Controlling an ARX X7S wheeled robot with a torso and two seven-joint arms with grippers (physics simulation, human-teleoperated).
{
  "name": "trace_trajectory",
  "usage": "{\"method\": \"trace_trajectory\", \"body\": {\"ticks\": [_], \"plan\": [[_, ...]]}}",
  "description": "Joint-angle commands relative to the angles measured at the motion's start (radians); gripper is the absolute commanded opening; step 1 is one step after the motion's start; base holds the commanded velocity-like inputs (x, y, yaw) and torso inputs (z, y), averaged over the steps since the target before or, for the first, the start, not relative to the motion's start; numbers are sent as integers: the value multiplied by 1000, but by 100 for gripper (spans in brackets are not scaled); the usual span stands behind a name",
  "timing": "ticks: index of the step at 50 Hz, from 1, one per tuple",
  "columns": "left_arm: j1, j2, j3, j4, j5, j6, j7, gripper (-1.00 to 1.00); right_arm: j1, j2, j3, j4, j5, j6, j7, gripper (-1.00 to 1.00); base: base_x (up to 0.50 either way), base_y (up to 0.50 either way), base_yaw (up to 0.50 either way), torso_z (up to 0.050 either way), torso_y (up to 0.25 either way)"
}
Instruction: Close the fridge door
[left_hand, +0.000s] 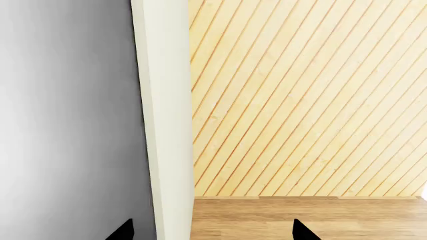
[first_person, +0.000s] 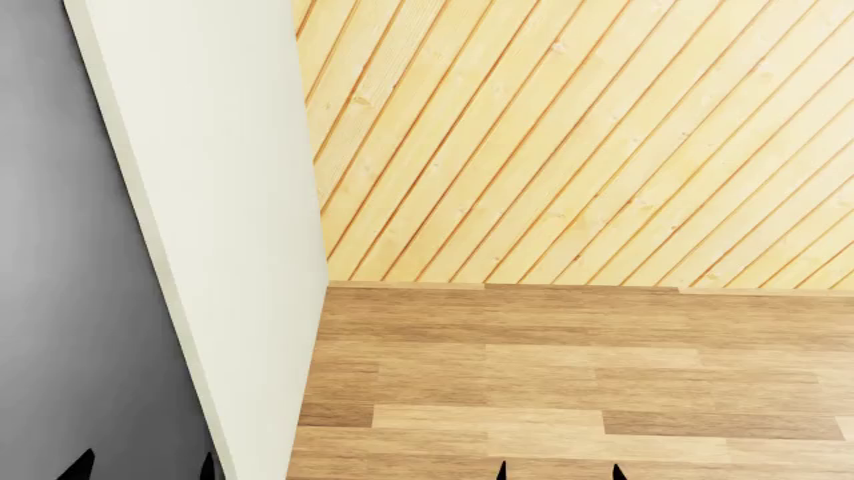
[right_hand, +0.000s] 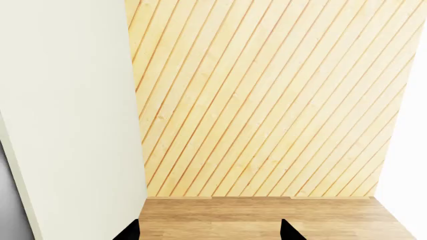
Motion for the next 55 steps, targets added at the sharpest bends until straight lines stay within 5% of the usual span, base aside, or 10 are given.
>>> {"method": "trace_trajectory", "body": {"ticks": [1,35,55], "plan": [[-5,-56,65,-12,-56,11,-65,100,0,15,-19,2,15,-3,19,100,0,0,0,0,0],[16,-91,119,23,-104,-9,-122,100,-22,80,-81,-25,112,37,94,100,4,0,0,0,0],[15,-109,146,29,-127,-10,-149,100,-23,107,-107,-33,129,36,118,100,500,0,0,0,0]]}}
